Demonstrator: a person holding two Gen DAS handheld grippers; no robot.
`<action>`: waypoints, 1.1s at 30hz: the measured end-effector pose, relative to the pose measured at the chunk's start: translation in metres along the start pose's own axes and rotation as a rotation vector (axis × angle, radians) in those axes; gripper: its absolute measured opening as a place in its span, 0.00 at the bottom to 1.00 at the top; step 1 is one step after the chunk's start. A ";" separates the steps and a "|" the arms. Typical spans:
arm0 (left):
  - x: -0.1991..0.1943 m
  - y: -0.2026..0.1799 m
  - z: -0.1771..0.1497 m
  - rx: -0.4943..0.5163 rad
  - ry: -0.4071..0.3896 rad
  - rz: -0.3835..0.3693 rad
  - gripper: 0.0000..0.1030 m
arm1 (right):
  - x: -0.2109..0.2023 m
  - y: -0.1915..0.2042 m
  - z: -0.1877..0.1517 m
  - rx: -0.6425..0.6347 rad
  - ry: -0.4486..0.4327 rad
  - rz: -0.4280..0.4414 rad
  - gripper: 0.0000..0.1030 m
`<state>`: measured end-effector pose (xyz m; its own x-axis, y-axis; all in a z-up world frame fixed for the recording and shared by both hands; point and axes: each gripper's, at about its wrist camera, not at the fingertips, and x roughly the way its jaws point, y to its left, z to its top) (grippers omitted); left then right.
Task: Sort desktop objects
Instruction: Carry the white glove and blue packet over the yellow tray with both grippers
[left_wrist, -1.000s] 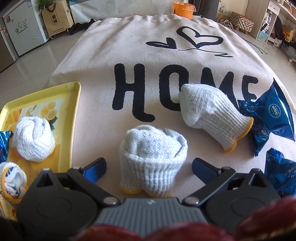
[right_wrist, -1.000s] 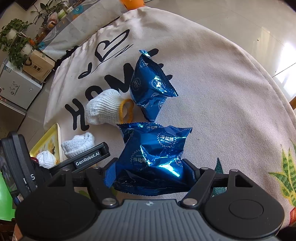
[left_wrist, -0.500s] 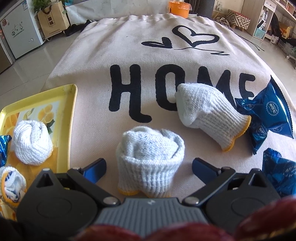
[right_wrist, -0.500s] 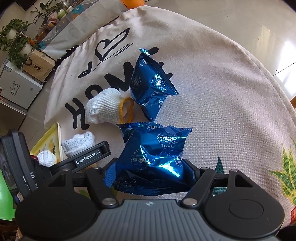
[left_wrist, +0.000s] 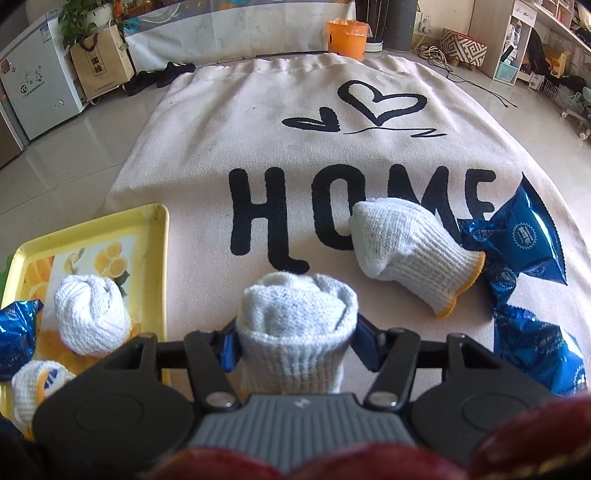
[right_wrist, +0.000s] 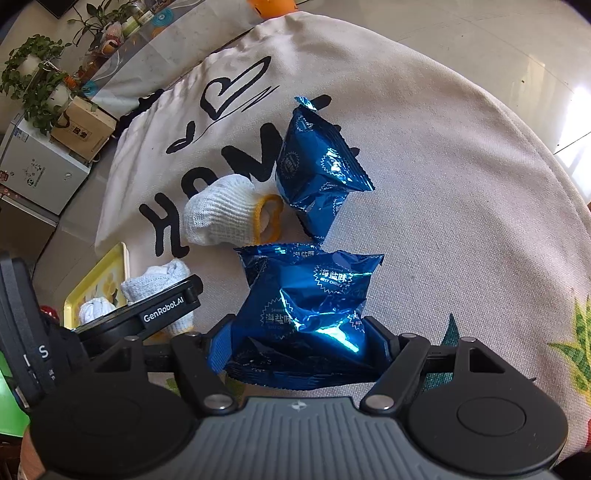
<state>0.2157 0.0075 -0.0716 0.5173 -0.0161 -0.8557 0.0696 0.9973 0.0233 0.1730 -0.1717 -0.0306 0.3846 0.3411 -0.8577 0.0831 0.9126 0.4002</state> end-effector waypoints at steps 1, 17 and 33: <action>-0.004 0.004 0.002 -0.011 -0.005 -0.004 0.56 | 0.000 0.002 0.000 -0.005 0.000 0.007 0.70; -0.079 0.112 0.023 -0.203 -0.112 0.070 0.56 | 0.002 0.073 -0.019 -0.193 -0.014 0.233 0.70; -0.111 0.195 0.031 -0.381 -0.187 0.084 0.56 | 0.016 0.149 -0.050 -0.387 -0.013 0.414 0.70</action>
<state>0.1980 0.2017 0.0440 0.6558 0.0881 -0.7497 -0.2805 0.9505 -0.1337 0.1457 -0.0189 -0.0011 0.3249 0.6879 -0.6490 -0.4197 0.7199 0.5529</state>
